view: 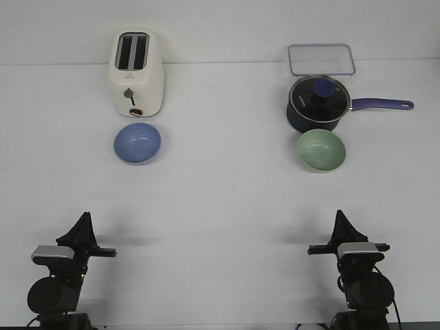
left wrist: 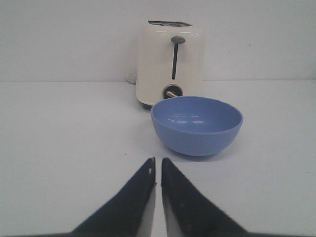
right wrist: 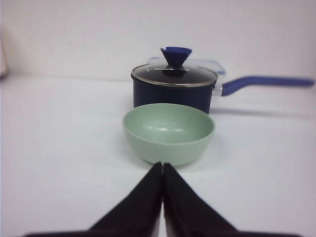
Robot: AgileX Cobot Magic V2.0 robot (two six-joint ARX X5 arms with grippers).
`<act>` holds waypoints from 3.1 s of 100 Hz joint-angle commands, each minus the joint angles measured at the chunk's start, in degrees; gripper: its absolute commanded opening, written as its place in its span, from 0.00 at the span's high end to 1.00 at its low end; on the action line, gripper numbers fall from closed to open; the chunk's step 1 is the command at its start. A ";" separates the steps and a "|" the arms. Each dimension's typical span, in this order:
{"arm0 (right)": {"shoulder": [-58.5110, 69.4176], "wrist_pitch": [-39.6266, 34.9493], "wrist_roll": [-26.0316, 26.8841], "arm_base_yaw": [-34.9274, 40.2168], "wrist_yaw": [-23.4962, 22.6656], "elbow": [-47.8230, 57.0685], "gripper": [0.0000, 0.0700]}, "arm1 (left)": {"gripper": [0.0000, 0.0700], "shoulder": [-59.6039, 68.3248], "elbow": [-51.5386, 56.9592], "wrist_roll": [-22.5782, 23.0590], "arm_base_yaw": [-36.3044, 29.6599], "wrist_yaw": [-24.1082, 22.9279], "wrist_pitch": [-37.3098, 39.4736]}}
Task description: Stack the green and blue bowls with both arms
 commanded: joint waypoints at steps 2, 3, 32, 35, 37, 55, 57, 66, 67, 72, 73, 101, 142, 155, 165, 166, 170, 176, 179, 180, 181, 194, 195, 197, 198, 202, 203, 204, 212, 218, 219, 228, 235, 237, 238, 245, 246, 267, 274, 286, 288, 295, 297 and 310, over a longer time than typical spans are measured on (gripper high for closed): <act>0.00 -0.37 7.78 0.00 0.09 0.61 1.00 | 0.98 -0.07 -1.16 0.70 0.04 -0.09 0.59; 0.02 -0.63 8.09 0.00 0.09 0.79 1.00 | 0.98 -0.09 -1.16 0.70 0.04 -0.11 0.59; 11.76 -9.42 16.85 -0.11 0.42 11.26 1.00 | 0.98 -0.09 -1.16 0.70 0.04 -0.11 0.59; 14.51 -10.27 16.83 -0.22 0.42 12.92 1.00 | 0.98 -0.07 -1.16 0.70 0.04 -0.11 0.59; 16.46 -10.82 16.83 -0.31 0.39 14.05 1.00 | 0.98 -0.07 -1.16 0.70 0.04 -0.11 0.59; 34.21 -11.67 16.28 -2.10 -0.81 24.37 0.65 | 0.98 -0.07 -1.16 0.70 0.04 -0.09 0.59; 36.26 -11.67 16.20 -2.38 -1.05 25.57 0.55 | 0.98 -0.09 -1.16 0.70 0.04 -0.09 0.61; 44.96 -11.98 15.89 -3.98 -2.10 31.02 0.31 | 0.98 -0.09 -1.16 0.70 0.04 -0.11 0.59; 45.94 -12.07 15.82 -4.20 -2.12 31.65 0.30 | 0.98 -0.09 -1.16 0.70 0.04 -0.11 0.59; 50.60 -12.15 15.15 -5.25 -2.32 34.67 0.30 | 0.98 -0.07 -1.16 0.70 0.04 -0.11 0.59; 51.52 -12.15 14.95 -5.46 -2.38 35.23 0.30 | 0.98 -0.09 -1.16 0.70 0.04 -0.11 0.59; 75.49 -14.86 10.97 -11.78 -7.32 53.24 0.30 | 0.98 -0.09 -1.16 0.70 0.04 -0.11 0.59; 98.14 -20.28 6.71 -14.53 -7.89 69.61 0.51 | 0.98 -0.09 -1.16 0.70 0.04 -0.09 0.59; 99.06 -20.39 6.64 -14.56 -8.31 70.12 0.99 | 0.98 -0.07 -1.16 0.70 0.04 -0.11 0.59; 98.92 -21.46 5.75 -15.08 -8.28 70.86 1.00 | 0.98 -0.07 -1.16 0.70 0.04 -0.11 0.57; 98.88 -21.77 5.62 -15.13 -8.33 71.01 1.00 | 0.98 -0.07 -1.16 0.70 0.04 -0.11 0.57; 98.60 -23.17 5.31 -15.34 -8.83 71.78 1.00 | 0.98 -0.07 -1.16 0.70 0.04 -0.11 0.59; 97.83 -24.92 4.72 -15.80 -10.49 72.76 1.00 | 0.98 -0.07 -1.16 0.70 0.04 -0.11 0.59; 97.11 -25.55 4.70 -16.06 -11.32 73.00 1.00 | 0.98 -0.09 -1.16 0.70 0.04 -0.11 0.59; 96.78 -25.77 4.70 -16.15 -11.54 73.02 1.00 | 0.98 -0.07 -1.16 0.70 0.04 -0.11 0.59; 96.41 -25.94 4.70 -16.22 -11.85 73.05 1.00 | 0.98 -0.09 -1.16 0.70 0.04 -0.09 0.59; 90.47 -29.11 4.68 -16.66 -15.56 73.05 1.00 | 0.98 -0.09 -1.16 0.70 0.04 -0.09 0.59; 89.99 -29.44 4.70 -16.68 -15.85 73.05 1.00 | 0.98 -0.07 -1.16 0.70 0.04 -0.09 0.59; 88.94 -30.16 4.68 -16.68 -16.55 73.05 1.00 | 0.98 -0.09 -1.16 0.70 0.04 -0.09 0.59; 88.43 -30.47 4.68 -16.68 -16.85 73.02 1.00 | 0.98 -0.07 -1.16 0.70 0.04 -0.09 0.59; 86.33 -31.93 4.68 -16.61 -18.12 72.89 1.00 | 0.98 -0.09 -1.16 0.70 0.04 -0.11 0.59; 85.83 -32.28 4.68 -16.55 -18.53 72.85 1.00 | 0.98 -0.09 -1.16 0.70 0.04 -0.11 0.59; 85.33 -32.54 4.68 -16.46 -18.99 72.76 1.00 | 0.98 -0.09 -1.16 0.70 0.04 -0.09 0.59; 80.91 -33.90 4.68 -15.08 -22.29 70.97 1.00 | 0.98 -0.09 -1.16 0.70 0.04 -0.11 0.59; 77.16 -34.42 4.70 -13.31 -23.58 68.30 1.00 | 0.98 -0.07 -1.16 0.70 0.04 -0.09 0.59; 76.54 -34.51 4.70 -12.94 -23.74 67.78 1.00 | 0.98 -0.09 -1.16 0.70 0.04 -0.11 0.61; 70.86 -34.99 5.18 -8.94 -24.13 62.51 1.00 | 0.98 -0.07 -1.16 0.70 0.04 -0.09 0.59; 67.06 -34.18 6.21 -5.05 -24.11 58.10 1.00 | 0.98 -0.07 -1.16 0.70 0.04 -0.09 0.85; 66.16 -33.88 6.56 -3.87 -24.09 56.94 1.00 | 0.98 -0.07 -1.16 0.70 0.04 -0.11 0.96; 65.75 -33.70 6.80 -3.28 -24.06 56.37 1.00 | 0.98 -0.07 -1.16 0.70 0.04 -0.11 0.98; 63.87 -32.81 8.37 0.83 -23.82 52.89 1.00 | 0.98 -0.07 -1.14 0.70 0.04 -0.09 0.94; 63.71 -32.68 8.68 1.42 -23.74 52.48 1.00 | 0.98 -0.09 -1.16 0.70 0.04 -0.11 0.94; 63.80 -29.33 12.02 12.72 -19.37 46.18 1.00 | 0.98 -0.07 -1.16 0.68 0.04 -0.11 0.96; 64.54 -28.24 12.39 15.78 -17.07 45.24 1.00 | 0.98 -0.09 -1.16 0.11 0.04 -0.09 0.96; 66.90 -26.95 12.41 19.28 -14.64 45.13 1.00 | 0.98 -0.09 -1.16 -0.70 0.04 -0.11 0.98; 67.36 -26.47 12.48 19.76 -14.67 45.13 1.00 | 0.98 -0.09 -1.16 -0.83 0.04 -0.09 0.98; 69.09 -24.81 12.57 21.18 -14.58 45.13 1.00 | 0.98 -0.07 -1.16 -2.64 0.04 -0.11 0.96; 69.66 -24.50 12.59 21.44 -14.53 45.13 1.00 | 0.98 -0.07 -1.14 -3.43 0.04 -0.11 0.96; 73.22 -24.04 12.33 22.88 -13.40 45.13 1.00 | 0.98 -0.09 -1.16 -9.11 0.04 -0.11 0.98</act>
